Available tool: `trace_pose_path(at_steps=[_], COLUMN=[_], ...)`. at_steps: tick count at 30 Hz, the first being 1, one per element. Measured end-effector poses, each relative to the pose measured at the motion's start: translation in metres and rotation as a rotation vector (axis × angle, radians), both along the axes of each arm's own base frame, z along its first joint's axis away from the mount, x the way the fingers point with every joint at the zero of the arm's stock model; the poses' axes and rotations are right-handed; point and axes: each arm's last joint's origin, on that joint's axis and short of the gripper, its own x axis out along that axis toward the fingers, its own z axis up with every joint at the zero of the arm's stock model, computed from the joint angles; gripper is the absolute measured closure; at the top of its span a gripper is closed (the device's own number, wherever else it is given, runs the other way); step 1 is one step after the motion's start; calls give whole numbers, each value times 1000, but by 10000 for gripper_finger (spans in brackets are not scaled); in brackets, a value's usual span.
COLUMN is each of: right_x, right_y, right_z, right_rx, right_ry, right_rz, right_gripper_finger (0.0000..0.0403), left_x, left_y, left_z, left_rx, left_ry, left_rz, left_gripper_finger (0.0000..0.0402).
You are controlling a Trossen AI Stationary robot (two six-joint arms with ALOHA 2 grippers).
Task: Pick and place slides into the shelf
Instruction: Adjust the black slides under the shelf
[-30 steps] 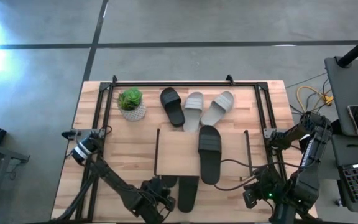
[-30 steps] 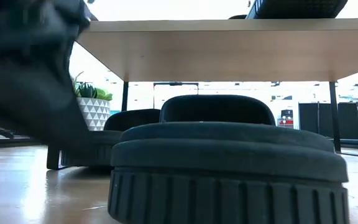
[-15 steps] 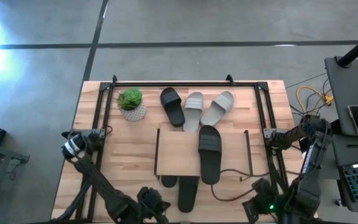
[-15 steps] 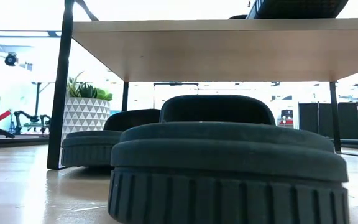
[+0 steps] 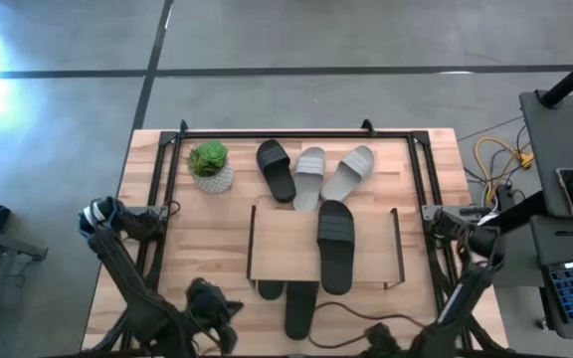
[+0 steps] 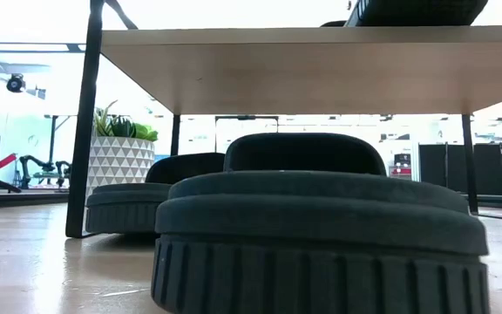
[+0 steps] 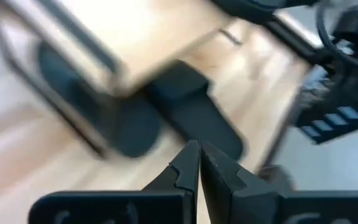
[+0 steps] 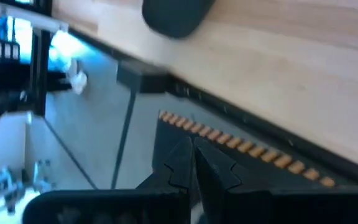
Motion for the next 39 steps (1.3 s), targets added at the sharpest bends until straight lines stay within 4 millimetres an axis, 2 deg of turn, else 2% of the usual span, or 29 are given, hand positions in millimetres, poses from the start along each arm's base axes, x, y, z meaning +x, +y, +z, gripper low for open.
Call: trace_pose_path(at_steps=[4,7,14,18,23,29,39], right_x=[29,51,90,108,132,144,146], right_y=[4,8,14,15,14,3,-3], right_z=[-18,-22,-25,-31,-40,-38,-36], right_rx=[-42,-66,-100,-95,-90,-129,-108], right_ry=[-11,-22,-20,-20,-23,22,110], right_rz=[-56,-49,-69,-101,-138,-178,-157], right_gripper_finger=[392,392,392,392,392,392,392], left_x=[-22,-38,-71,-86,-101,-113,-119], left_y=[16,24,40,52,66,81,94], left_z=[0,-7,-33,-49,-59,-58,-61], left_rx=[53,40,-111,-162,-187,-187,-164], left_ry=[84,111,33,2,-29,-59,-66], left_rz=[28,8,-51,-87,-154,-240,-277], left_gripper_finger=[402,402,402,402,402,402,402])
